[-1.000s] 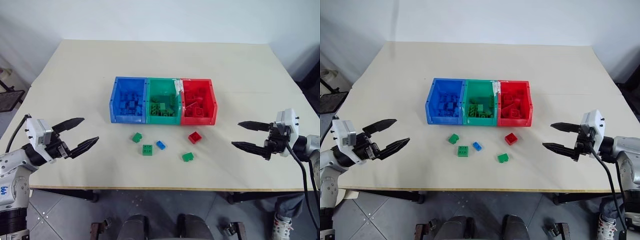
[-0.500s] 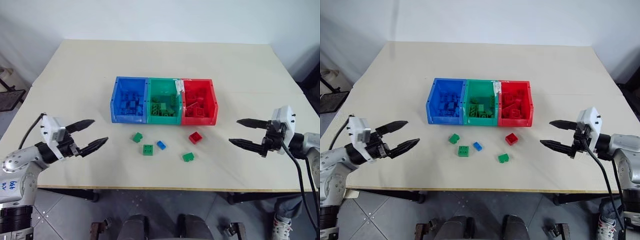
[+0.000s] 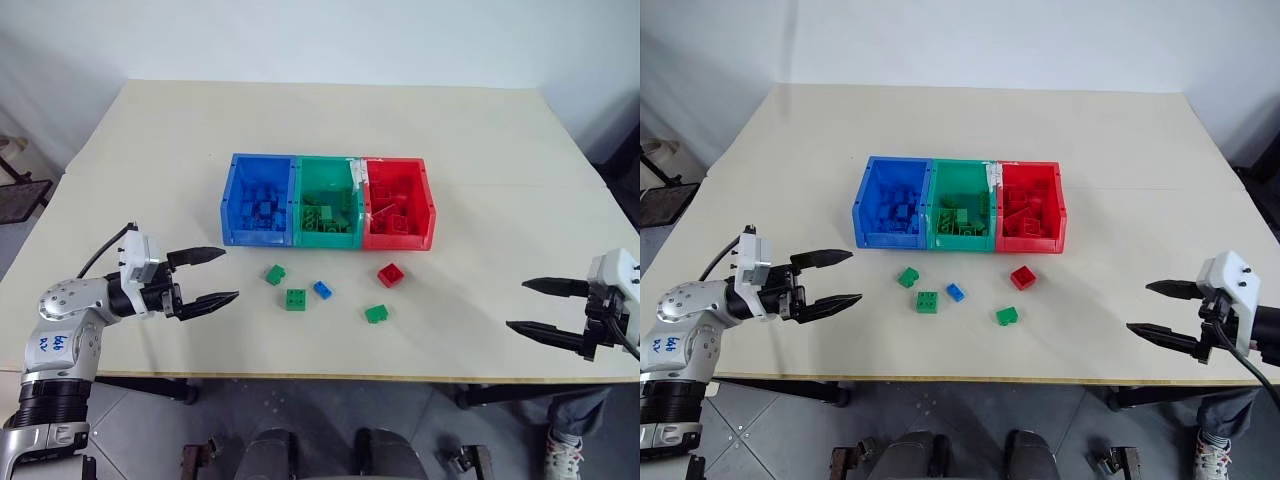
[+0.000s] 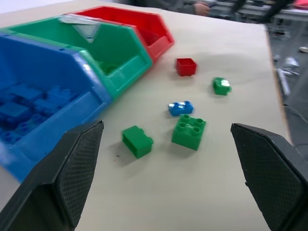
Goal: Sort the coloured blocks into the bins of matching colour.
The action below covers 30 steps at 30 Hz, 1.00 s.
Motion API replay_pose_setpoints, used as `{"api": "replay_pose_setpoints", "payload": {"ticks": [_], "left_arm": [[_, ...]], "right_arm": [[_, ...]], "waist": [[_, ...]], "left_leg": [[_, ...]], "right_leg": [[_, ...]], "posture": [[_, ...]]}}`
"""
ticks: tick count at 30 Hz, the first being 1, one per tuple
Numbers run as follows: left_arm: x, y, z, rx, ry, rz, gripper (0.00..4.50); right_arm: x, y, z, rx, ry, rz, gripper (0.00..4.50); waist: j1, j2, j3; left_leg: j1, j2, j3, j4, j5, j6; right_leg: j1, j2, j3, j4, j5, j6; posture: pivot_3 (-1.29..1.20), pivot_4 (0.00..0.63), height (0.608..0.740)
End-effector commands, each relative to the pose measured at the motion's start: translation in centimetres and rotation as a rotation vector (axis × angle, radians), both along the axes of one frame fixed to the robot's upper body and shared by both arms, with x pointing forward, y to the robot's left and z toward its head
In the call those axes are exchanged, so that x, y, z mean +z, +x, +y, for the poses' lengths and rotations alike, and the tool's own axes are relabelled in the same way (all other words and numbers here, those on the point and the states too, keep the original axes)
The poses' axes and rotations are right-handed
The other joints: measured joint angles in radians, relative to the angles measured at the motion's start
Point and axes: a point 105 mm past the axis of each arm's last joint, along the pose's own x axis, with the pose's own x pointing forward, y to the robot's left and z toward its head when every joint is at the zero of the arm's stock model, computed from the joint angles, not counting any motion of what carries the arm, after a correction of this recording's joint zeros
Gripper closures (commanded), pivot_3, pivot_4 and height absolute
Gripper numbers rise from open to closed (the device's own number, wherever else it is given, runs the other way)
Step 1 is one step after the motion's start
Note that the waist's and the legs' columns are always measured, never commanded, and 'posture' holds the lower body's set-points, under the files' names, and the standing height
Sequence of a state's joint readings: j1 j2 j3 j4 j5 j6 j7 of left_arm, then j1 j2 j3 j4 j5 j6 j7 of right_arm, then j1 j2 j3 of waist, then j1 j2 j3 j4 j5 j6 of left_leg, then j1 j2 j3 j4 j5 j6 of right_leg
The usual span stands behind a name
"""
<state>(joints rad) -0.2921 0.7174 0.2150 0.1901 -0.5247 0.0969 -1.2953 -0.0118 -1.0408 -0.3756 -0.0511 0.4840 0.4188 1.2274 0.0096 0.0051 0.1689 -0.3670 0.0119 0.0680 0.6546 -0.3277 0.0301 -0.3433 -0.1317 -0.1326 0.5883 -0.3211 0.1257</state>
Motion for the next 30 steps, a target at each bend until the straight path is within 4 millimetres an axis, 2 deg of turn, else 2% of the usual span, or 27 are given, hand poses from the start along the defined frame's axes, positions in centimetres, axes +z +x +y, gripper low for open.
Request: {"api": "replay_pose_setpoints", "payload": {"ticks": [1, 7, 12, 17, 23, 26, 30], "left_arm": [[0.6, -0.8, 0.8, -0.018, 0.000, -0.040, 0.00], [0.4, -2.8, 2.4, 0.029, -0.012, -0.029, 0.00], [0.1, -4.6, 3.4, 0.086, -0.007, -0.023, 0.00], [0.3, -5.8, 3.4, 0.117, -0.019, -0.028, 0.00], [0.4, -6.1, 3.6, 0.136, -0.023, -0.020, 0.00], [0.5, -5.9, 3.4, 0.134, -0.025, -0.024, 0.00], [0.6, -5.5, 3.3, 0.119, -0.031, -0.029, 0.00]], "right_arm": [[-0.2, 1.9, 1.9, 0.017, 0.021, -0.017, 0.06], [-2.4, 5.5, 6.6, 0.071, 0.126, 0.004, 0.06], [-4.1, 7.7, 9.6, 0.088, 0.147, 0.007, 0.06], [-5.2, 8.4, 11.5, 0.122, 0.168, 0.010, 0.06], [-6.2, 8.9, 13.2, 0.138, 0.171, 0.011, 0.06], [-6.1, 9.1, 13.4, 0.122, 0.185, 0.006, 0.67], [-5.7, 8.6, 13.6, 0.133, 0.196, -0.015, 1.99]], "waist": [[-0.004, 0.000, 0.000], [-0.014, 0.000, 0.000], [-0.010, 0.000, 0.000], [-0.012, 0.001, 0.000], [-0.023, 0.000, 0.000], [-0.033, 0.000, 0.000], [-0.035, 0.000, 0.000]], "left_leg": [[0.000, 0.000, 0.000, 0.000, 0.000, 0.000], [-0.001, 0.001, -0.002, 0.000, 0.000, 0.000], [-0.002, 0.000, -0.003, 0.002, 0.000, 0.000], [-0.002, 0.000, -0.007, 0.003, -0.001, 0.000], [-0.001, 0.001, -0.006, 0.002, -0.001, -0.001], [-0.001, 0.001, -0.006, 0.002, -0.001, -0.001], [-0.001, 0.001, -0.007, 0.002, -0.001, -0.001]], "right_leg": [[0.000, 0.000, 0.000, 0.000, 0.000, 0.000], [-0.001, -0.001, 0.001, 0.001, 0.000, 0.000], [-0.001, -0.002, 0.002, 0.002, 0.000, 0.000], [0.000, -0.004, 0.003, 0.002, 0.000, 0.000], [0.001, -0.002, 0.003, 0.003, -0.001, -0.001], [0.000, -0.002, 0.003, 0.003, -0.001, -0.002], [0.000, -0.002, 0.003, 0.004, -0.001, -0.002]], "posture": [[0.00, 0.150, 0.740], [0.00, 0.150, 0.740], [0.00, 0.150, 0.740], [0.00, 0.150, 0.740], [0.00, 0.150, 0.740], [0.00, 0.150, 0.740], [0.00, 0.150, 0.740]]}}
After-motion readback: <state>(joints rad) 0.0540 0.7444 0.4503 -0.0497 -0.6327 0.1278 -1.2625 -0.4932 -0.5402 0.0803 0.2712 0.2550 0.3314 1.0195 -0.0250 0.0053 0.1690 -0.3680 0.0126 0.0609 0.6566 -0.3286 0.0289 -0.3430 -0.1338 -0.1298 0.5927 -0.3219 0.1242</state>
